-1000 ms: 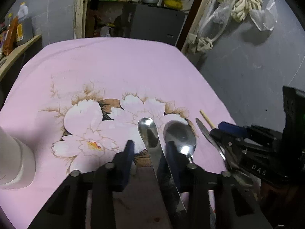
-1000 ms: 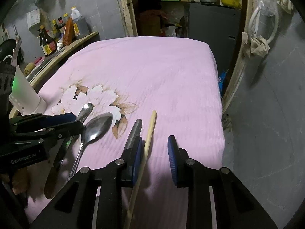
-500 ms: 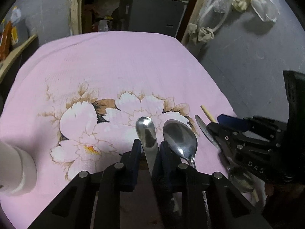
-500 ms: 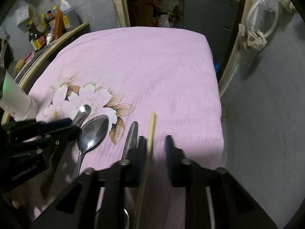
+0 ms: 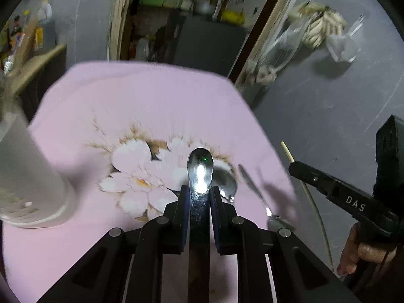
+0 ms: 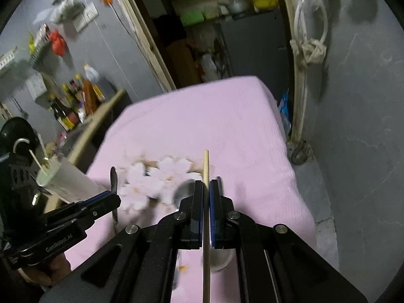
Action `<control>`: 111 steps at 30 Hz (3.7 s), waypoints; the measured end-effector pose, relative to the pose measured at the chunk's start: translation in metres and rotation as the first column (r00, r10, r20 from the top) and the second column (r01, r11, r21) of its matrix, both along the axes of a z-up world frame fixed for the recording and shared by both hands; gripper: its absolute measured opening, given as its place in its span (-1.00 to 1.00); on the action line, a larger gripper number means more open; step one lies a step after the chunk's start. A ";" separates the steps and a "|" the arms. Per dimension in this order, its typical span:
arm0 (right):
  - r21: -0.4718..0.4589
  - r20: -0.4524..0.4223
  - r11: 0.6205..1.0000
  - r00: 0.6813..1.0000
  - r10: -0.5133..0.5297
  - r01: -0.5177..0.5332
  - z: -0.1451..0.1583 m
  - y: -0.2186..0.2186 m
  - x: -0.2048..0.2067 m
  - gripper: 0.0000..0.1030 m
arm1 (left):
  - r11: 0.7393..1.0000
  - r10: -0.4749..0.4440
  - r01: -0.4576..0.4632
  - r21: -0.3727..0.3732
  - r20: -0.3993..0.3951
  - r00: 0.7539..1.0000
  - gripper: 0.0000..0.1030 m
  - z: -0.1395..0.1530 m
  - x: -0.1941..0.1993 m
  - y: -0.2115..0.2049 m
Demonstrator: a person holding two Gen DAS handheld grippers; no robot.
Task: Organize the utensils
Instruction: 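Lift and carry the knife and chopstick toward the white holder, then open the left tool to drop the knife while the right tool releases the chopstick into the holder, then move both tools back over the two remaining spoons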
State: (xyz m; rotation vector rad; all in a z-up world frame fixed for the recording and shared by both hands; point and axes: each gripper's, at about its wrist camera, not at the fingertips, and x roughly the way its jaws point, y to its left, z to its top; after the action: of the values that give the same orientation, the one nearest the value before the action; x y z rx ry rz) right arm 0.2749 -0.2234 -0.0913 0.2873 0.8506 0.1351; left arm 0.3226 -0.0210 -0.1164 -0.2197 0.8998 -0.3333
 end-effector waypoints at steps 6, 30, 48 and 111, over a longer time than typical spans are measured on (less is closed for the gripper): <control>0.011 0.066 0.999 0.997 -0.040 0.039 0.022 0.013 -0.027 -0.92 | 0.999 -0.025 0.027 -0.027 0.079 0.997 -0.71 0.026 -0.021 0.020; 0.228 0.501 0.971 0.864 -0.051 -0.075 0.128 0.122 -0.019 -0.92 | 0.999 0.010 0.009 -0.051 0.362 0.932 -0.71 0.138 -0.053 0.139; 0.349 0.606 0.932 0.782 -0.146 -0.097 0.100 0.229 0.068 -0.92 | 0.951 0.310 -0.291 -0.109 0.399 0.863 -0.71 0.159 -0.024 0.275; -0.023 0.560 0.996 0.827 -0.062 0.090 0.146 0.104 -0.042 0.86 | 0.973 0.226 -0.224 -0.058 0.452 0.863 0.66 0.170 -0.046 0.185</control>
State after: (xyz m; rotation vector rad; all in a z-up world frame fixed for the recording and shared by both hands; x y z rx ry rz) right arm 0.2329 -0.1193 0.0544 0.2172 0.2538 0.1150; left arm 0.2763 0.1639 0.0535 -0.2348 0.3999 -0.1561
